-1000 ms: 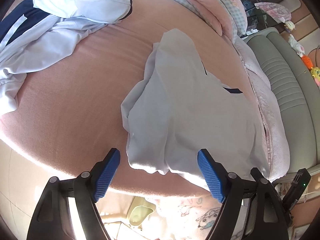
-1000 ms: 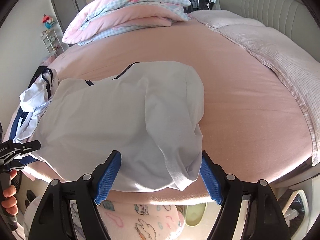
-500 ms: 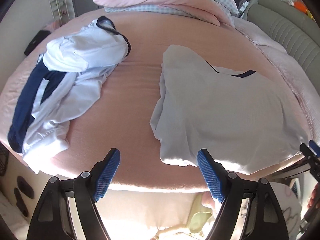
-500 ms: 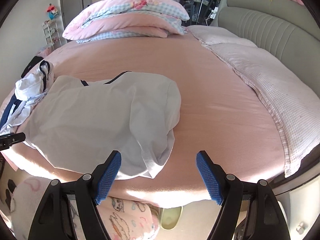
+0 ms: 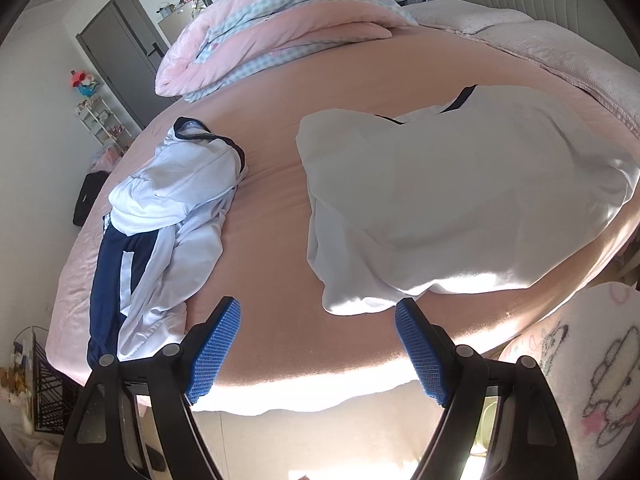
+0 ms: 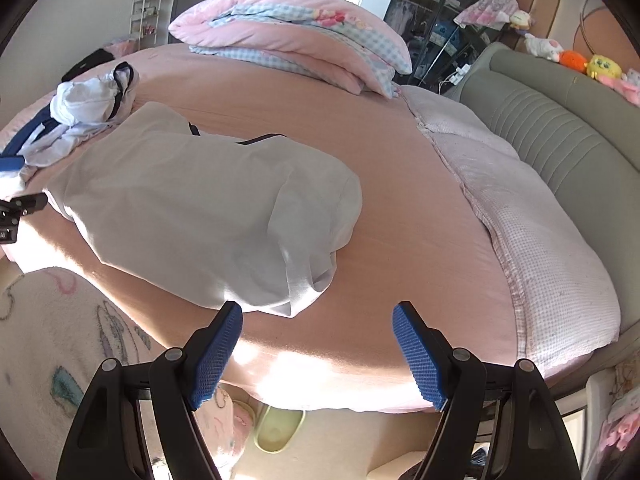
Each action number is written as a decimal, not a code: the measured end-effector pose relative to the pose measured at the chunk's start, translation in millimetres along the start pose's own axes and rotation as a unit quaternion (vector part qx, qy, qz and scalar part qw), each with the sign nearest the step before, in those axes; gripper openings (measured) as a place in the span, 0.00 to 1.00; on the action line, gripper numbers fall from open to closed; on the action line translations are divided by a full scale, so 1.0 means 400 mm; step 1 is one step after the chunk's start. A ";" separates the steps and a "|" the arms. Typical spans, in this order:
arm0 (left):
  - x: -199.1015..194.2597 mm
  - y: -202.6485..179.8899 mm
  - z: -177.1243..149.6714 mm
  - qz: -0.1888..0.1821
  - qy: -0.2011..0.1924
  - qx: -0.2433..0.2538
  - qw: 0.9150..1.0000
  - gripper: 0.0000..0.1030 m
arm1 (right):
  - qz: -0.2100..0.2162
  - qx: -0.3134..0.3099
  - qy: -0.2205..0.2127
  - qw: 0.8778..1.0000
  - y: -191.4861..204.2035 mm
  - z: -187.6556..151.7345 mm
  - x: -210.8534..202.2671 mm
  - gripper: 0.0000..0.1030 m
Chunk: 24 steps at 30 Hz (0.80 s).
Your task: Fold clothes
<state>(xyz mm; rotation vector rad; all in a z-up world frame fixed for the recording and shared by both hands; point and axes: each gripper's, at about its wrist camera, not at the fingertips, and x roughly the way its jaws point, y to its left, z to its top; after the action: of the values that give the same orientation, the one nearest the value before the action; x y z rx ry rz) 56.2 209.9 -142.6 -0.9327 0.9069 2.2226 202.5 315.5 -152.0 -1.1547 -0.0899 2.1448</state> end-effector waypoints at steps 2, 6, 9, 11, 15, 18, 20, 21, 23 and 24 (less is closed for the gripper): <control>0.000 -0.009 -0.007 0.029 -0.006 0.029 0.999 0.77 | -0.025 -0.056 -0.006 0.998 0.022 -0.010 -0.003 0.75; 0.008 -0.010 -0.016 0.073 -0.017 0.063 0.995 0.77 | -0.065 -0.164 -0.012 0.984 0.071 -0.036 0.002 0.75; 0.013 -0.008 -0.022 0.091 -0.023 0.082 0.992 0.77 | -0.083 -0.223 -0.018 0.971 0.107 -0.054 0.011 0.75; 0.014 -0.017 -0.026 0.101 -0.031 0.101 0.989 0.77 | -0.099 -0.261 -0.023 0.960 0.132 -0.066 0.020 0.75; 0.003 -0.057 -0.036 0.125 -0.071 0.168 0.975 0.77 | -0.143 -0.338 -0.045 0.929 0.176 -0.082 0.036 0.75; 0.002 -0.088 -0.039 0.124 -0.093 0.215 0.964 0.81 | -0.148 -0.371 -0.053 0.915 0.198 -0.083 0.048 0.75; 0.014 -0.107 -0.039 0.115 -0.089 0.247 0.958 0.86 | -0.148 -0.376 -0.055 0.913 0.201 -0.078 0.057 0.75; 0.020 -0.115 -0.038 0.111 -0.087 0.258 0.956 0.87 | -0.147 -0.379 -0.055 0.912 0.203 -0.076 0.061 0.75; 0.030 -0.125 -0.036 0.098 -0.081 0.273 0.954 0.87 | -0.149 -0.382 -0.058 0.910 0.203 -0.070 0.066 0.75; 0.034 -0.130 -0.035 0.091 -0.080 0.280 0.952 0.87 | -0.149 -0.382 -0.057 0.911 0.199 -0.064 0.071 0.75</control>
<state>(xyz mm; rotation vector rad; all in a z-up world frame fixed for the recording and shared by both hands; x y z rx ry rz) 89.7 234.4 -179.4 -0.4115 1.4834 1.9704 168.7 265.5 -216.6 -1.3073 -1.1687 1.9265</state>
